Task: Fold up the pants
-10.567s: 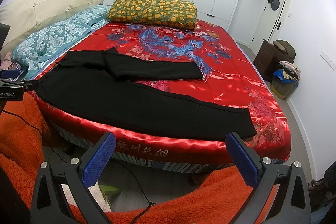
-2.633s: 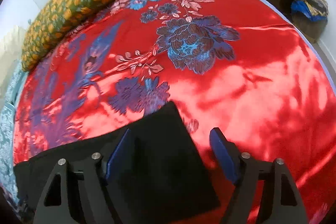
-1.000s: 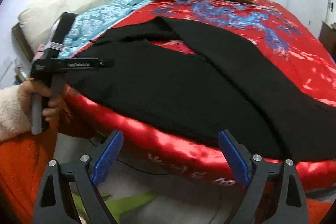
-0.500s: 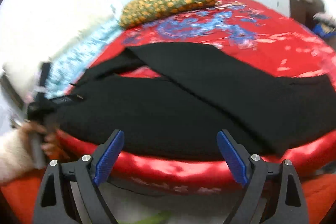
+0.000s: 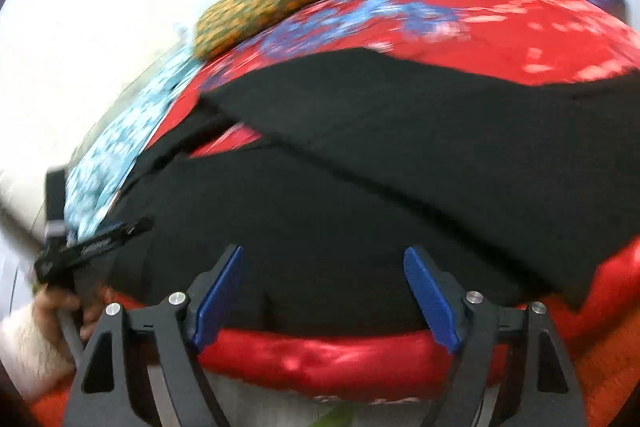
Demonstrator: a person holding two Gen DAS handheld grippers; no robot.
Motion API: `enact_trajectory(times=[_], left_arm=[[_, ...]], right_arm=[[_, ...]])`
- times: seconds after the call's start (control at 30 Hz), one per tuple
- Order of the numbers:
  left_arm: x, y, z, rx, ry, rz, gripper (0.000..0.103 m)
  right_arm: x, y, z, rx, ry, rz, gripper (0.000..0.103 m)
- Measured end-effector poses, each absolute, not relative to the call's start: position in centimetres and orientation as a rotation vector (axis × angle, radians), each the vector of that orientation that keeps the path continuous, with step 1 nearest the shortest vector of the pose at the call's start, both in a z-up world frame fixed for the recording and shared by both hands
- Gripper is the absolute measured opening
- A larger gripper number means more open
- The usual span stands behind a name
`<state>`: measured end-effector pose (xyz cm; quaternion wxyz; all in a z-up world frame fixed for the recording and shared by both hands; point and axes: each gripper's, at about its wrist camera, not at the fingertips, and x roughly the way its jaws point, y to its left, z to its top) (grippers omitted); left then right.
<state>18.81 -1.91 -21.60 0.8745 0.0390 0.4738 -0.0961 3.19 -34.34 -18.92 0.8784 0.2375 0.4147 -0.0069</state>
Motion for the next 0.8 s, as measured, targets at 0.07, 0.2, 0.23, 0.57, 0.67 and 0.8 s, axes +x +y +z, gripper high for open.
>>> enact_trajectory(times=[0.07,0.2,0.23,0.57,0.67,0.8], left_arm=[[19.0,-1.7,-21.7,0.078,0.994,-0.198,0.102],[19.4,-1.4,-21.9,0.05,1.003,-0.191,0.102],[19.5,-1.2,-21.9,0.044,1.004,-0.188,0.102],[20.1,-0.2,-22.1,-0.011,1.026,-0.153,0.102],[20.1,-0.3,-22.1,-0.01,1.025,-0.15,0.102],[20.1,-0.6,-22.2,-0.002,1.029,-0.149,0.102]], right_arm=[[2.9,-35.7,-19.0,0.533,0.855,-0.062,0.081],[2.4,-37.1,-18.5,0.556,0.84,-0.112,0.081],[2.4,-37.2,-18.5,0.555,0.842,-0.115,0.081],[2.2,-37.2,-18.8,0.547,0.871,-0.122,0.083],[2.2,-37.3,-18.9,0.551,0.87,-0.12,0.083],[2.0,-37.5,-18.9,0.562,0.868,-0.121,0.083]])
